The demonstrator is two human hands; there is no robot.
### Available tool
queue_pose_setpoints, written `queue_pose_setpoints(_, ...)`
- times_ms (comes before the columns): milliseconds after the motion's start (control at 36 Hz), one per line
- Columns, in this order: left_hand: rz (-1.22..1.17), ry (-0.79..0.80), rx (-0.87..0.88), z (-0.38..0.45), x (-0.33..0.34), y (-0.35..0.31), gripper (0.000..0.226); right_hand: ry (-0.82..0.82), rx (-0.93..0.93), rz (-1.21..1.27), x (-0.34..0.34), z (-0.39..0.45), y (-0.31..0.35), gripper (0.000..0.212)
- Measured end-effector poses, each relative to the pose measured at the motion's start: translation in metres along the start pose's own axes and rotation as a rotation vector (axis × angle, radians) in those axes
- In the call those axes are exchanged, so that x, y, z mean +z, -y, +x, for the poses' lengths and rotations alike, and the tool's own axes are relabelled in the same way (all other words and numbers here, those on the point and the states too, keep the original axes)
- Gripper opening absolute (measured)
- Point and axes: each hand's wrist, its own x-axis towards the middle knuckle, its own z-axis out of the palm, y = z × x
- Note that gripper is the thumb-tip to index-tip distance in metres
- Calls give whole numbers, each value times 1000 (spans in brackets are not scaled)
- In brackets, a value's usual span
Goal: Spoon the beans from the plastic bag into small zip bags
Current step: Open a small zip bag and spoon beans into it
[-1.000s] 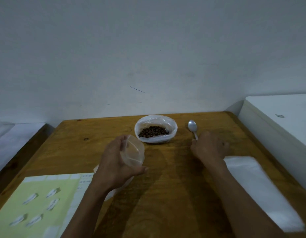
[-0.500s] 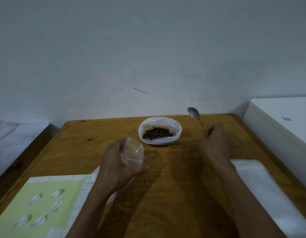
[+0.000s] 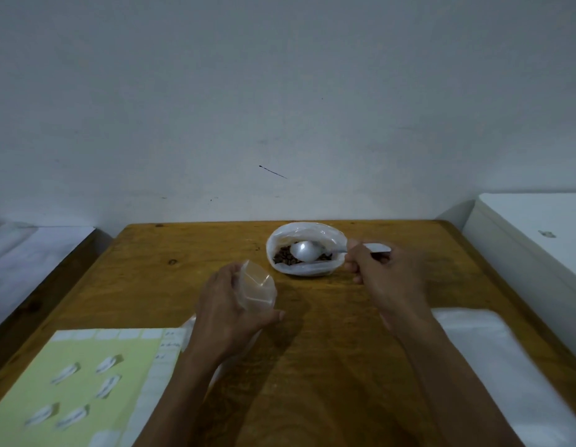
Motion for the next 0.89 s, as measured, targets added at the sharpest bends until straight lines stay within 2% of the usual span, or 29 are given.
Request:
queue_pose_setpoints(111, -2, 2, -7, 3, 1, -1, 119, -8, -321, -405, 8, 0, -12, 22)
queue_pose_setpoints(167, 3, 6, -8, 4, 2, -2, 120, -4, -492, -531, 14, 2, -22, 22)
queue_pose_setpoints(250, 4, 20, -6, 4, 3, -5, 123, 35, -541, -580, 26, 4, -37, 20)
queue_pose_setpoints(333, -1, 42, -7, 4, 3, -7, 125, -26, -421, -476, 34, 4, -47, 18)
queue_pose_setpoints(444, 9, 51, -1, 5, 3, -9, 126, -136, -81, -258, 40, 6, -52, 28)
queue_pose_setpoints(583, 28, 64, -7, 5, 4, -13, 131, -182, 252, 109, 45, 11, -45, 17)
queue_pose_setpoints(667, 44, 61, -1, 4, 6, -14, 130, -227, 328, 258, 42, 16, -41, 11)
queue_pose_setpoints(889, 27, 45, 0, 1, 8, -15, 126, -197, 324, 362, 27, 10, -30, 9)
